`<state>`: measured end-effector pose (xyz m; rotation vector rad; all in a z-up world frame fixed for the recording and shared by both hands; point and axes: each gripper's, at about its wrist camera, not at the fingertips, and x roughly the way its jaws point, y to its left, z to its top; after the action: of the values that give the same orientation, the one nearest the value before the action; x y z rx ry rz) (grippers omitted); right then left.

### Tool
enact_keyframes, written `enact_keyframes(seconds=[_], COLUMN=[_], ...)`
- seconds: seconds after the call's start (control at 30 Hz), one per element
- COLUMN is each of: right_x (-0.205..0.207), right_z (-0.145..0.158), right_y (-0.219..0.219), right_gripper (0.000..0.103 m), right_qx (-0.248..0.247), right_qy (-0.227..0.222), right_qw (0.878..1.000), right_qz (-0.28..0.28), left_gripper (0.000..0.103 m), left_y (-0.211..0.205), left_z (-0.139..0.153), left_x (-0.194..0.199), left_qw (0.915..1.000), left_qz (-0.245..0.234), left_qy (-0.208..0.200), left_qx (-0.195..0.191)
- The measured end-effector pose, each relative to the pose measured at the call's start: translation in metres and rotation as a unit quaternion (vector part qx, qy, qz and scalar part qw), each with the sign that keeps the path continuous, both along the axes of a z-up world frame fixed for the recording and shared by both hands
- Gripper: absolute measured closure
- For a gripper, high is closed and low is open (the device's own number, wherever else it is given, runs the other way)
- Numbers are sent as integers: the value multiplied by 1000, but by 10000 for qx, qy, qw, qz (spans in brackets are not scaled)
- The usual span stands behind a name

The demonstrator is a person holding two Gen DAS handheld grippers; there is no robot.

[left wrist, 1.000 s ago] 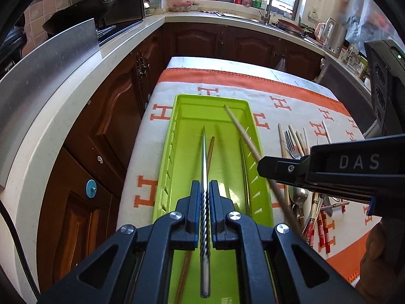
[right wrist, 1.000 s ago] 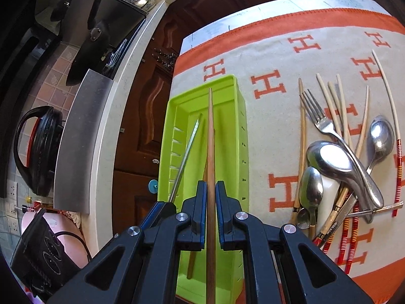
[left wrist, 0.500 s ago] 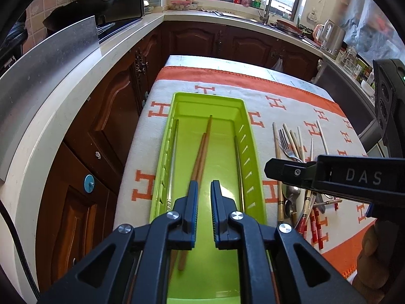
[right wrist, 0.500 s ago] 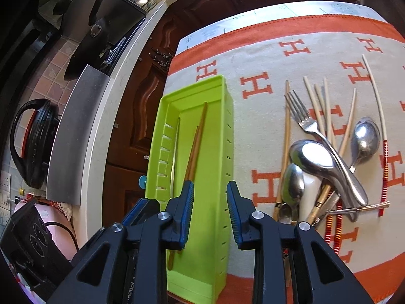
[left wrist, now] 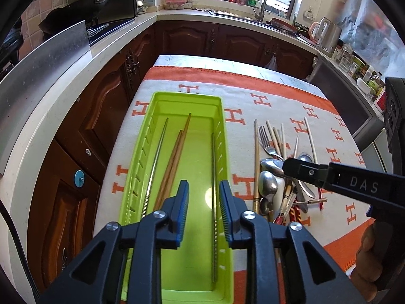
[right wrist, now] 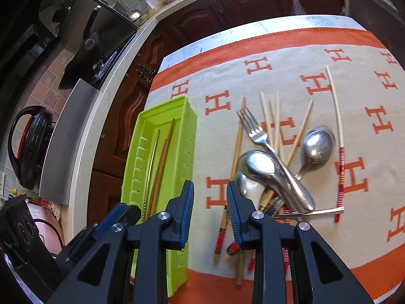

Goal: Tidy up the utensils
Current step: 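Move both open grippers back over the utensil pile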

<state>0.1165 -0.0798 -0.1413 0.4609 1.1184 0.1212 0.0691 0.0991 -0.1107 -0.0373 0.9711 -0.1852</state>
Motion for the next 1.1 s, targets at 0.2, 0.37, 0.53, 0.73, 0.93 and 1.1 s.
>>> enact_keyframes(seconds=[0.2, 0.37, 0.53, 0.73, 0.93, 1.1], right_x=[-15, -24, -31, -36, -29, -21], right_z=[9, 15, 11, 1, -14, -29], right_y=[-30, -63, -102, -140, -164, -170], right_gripper=[76, 76, 76, 73, 73, 73], right_qx=[-67, -44, -11, -61, -275, -342], right_qy=[-224, -381, -421, -480, -448, -464], right_qw=[9997, 9989, 9980, 9967, 9972, 9977], right_qz=[-90, -266, -472, -645, -540, -345], left_gripper=[56, 24, 12, 5, 4, 8], left_y=[-21, -41, -64, -87, -98, -112], left_z=[7, 16, 21, 18, 6, -9], left_x=[-1, -1, 2, 11, 39, 62], left_qw=[10000, 9996, 9992, 9993, 9995, 9978], left_qz=[7, 0, -69, -277, -312, -589], left_qy=[-67, -217, -287, -227, -50, 25], left_qx=[71, 153, 266, 126, 33, 318])
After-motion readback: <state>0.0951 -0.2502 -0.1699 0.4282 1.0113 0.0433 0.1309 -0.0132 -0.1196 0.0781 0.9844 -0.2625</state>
